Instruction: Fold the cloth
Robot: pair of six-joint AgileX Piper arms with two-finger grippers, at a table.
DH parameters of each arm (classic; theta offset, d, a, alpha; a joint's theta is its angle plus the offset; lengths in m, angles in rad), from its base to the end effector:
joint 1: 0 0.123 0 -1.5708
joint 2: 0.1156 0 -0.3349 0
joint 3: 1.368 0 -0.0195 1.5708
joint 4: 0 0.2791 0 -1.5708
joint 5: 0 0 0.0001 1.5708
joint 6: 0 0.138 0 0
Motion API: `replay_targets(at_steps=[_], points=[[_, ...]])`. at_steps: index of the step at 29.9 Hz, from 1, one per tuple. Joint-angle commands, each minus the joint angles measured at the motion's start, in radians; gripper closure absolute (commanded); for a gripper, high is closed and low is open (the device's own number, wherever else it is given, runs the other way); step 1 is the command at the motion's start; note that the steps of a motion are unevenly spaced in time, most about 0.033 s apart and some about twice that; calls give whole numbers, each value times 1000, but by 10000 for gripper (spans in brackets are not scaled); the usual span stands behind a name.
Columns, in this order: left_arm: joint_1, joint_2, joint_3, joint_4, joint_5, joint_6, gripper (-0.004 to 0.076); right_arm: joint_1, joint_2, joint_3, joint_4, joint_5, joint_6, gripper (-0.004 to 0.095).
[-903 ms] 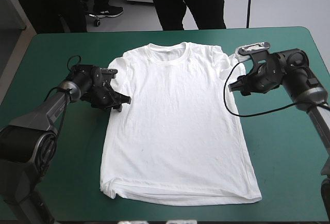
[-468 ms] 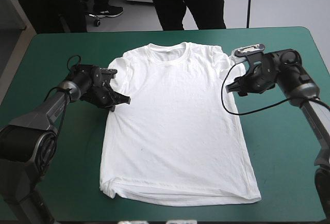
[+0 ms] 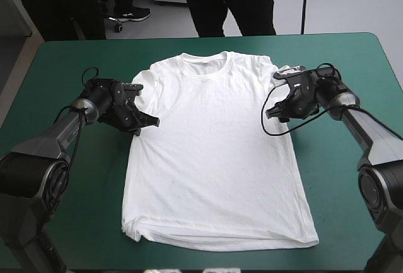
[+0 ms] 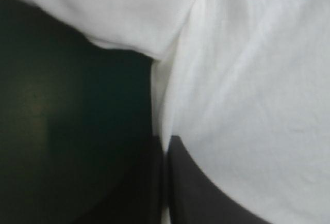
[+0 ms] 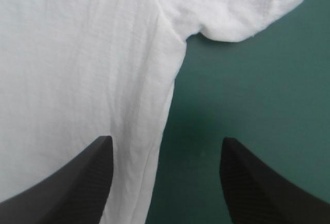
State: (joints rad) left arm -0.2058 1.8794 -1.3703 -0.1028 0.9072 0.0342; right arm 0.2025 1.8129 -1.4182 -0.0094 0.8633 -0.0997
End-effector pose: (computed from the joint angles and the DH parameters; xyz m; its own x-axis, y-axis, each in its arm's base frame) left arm 0.4222 -0.0995 0.1982 -0.9560 0.1698 -0.2394 0.1949 0.9771 -0.0855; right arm 0.4340 0.0881 0.2437 -0.8762 -0.2877 -0.3866 -0.2926 0.9551 -0.0477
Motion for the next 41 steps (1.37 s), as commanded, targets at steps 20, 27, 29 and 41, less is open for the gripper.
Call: replay_targets(at_steps=[20,27,29,41], points=[[-6,-22,-13,-29,-8,-8,741,0,139,-121,128,7,-52,475],[-6,-22,-13,-29,-18,-8,741,0,148,-121,128,29,-52,852],[-6,-25,-13,-29,-25,-8,741,0,148,-121,128,25,-52,924],[-6,-179,-15,-18,-56,-8,741,-2,66,-299,128,140,-52,925]])
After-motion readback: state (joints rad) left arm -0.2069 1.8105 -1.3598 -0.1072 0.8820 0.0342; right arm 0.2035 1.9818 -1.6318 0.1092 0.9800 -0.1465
